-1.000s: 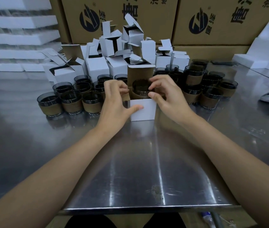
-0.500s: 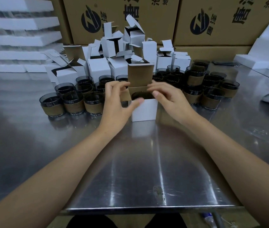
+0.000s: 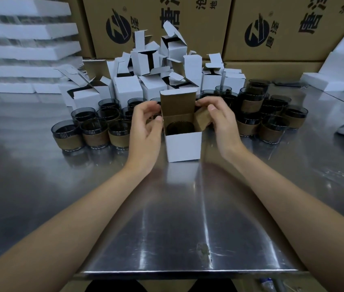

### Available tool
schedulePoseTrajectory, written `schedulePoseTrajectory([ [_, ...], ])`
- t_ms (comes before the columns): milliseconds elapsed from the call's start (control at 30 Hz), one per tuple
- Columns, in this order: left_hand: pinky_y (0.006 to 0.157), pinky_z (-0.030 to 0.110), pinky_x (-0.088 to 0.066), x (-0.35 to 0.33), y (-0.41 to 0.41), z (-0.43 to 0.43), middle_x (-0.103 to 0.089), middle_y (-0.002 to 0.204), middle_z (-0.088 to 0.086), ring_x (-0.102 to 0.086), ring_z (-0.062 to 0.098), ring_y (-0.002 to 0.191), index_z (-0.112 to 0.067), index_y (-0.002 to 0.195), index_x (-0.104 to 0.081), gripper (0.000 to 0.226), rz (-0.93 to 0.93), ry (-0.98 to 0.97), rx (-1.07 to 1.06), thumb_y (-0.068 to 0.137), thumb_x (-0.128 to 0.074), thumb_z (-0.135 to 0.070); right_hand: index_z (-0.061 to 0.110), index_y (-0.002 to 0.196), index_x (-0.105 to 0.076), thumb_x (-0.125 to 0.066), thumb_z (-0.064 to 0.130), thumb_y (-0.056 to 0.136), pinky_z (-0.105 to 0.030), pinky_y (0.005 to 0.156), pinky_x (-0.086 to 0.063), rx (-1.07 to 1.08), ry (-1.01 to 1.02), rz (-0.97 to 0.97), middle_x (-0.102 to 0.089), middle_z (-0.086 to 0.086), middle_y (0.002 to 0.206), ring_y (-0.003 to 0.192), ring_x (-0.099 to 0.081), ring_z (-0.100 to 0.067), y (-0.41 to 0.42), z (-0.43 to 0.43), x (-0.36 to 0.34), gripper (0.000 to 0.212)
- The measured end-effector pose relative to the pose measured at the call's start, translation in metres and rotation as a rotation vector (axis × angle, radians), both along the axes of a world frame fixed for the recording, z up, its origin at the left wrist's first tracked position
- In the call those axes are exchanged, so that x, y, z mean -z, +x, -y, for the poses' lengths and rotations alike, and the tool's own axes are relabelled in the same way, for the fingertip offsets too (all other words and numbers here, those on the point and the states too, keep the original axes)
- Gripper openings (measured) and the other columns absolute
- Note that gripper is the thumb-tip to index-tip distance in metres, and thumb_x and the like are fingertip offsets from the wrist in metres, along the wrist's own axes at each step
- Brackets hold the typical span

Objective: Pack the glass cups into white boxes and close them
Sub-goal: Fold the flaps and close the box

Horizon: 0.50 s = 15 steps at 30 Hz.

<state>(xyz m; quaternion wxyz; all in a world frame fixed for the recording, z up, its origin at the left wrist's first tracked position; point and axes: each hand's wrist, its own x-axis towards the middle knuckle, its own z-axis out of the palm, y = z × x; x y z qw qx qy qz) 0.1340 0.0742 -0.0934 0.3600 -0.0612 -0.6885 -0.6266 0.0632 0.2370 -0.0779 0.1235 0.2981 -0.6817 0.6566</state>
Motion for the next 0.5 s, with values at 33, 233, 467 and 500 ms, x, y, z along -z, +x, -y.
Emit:
schedulePoseTrajectory([
  [33,0.099,0.021,-0.044,0.0,0.001,-0.001,-0.057,0.12,0.004,-0.055,0.007,0.115,-0.016,0.117,-0.049,0.028,0.002,-0.046,0.011,0.093,-0.046,-0.001,0.019,0.096,-0.064,-0.037,0.023,0.092,-0.017,0.092,-0.039,0.024,0.028,-0.025,-0.059,0.005,0.11,0.108,-0.052,-0.006,0.0,0.001,-0.001,0.028],
  [233,0.103,0.024,-0.043,0.001,0.001,-0.002,-0.055,0.122,0.005,-0.054,0.011,0.117,-0.007,0.121,-0.056,0.03,0.005,-0.307,-0.025,0.093,-0.047,0.001,0.015,0.106,-0.069,-0.03,0.031,0.103,-0.039,0.106,-0.041,-0.094,-0.031,0.22,-0.065,-0.006,0.12,0.115,-0.059,-0.018,0.006,0.011,-0.008,0.042],
  [467,0.093,0.017,-0.039,0.0,0.004,-0.005,-0.059,0.11,0.007,-0.054,0.011,0.105,0.0,0.107,-0.064,0.024,0.018,-0.558,0.03,0.098,-0.041,-0.003,0.018,0.123,-0.066,-0.027,0.024,0.098,-0.044,0.107,-0.043,-0.165,-0.2,0.55,-0.069,-0.009,0.118,0.111,-0.064,-0.026,-0.002,0.003,-0.011,0.046],
  [500,0.093,0.019,-0.04,-0.001,0.003,-0.004,-0.06,0.108,0.007,-0.055,0.013,0.104,0.0,0.104,-0.065,0.026,0.025,-0.592,0.031,0.098,-0.04,-0.004,0.015,0.127,-0.063,-0.025,0.023,0.097,-0.048,0.108,-0.04,-0.213,-0.258,0.602,-0.068,-0.014,0.119,0.112,-0.063,-0.032,-0.004,0.002,-0.009,0.048],
])
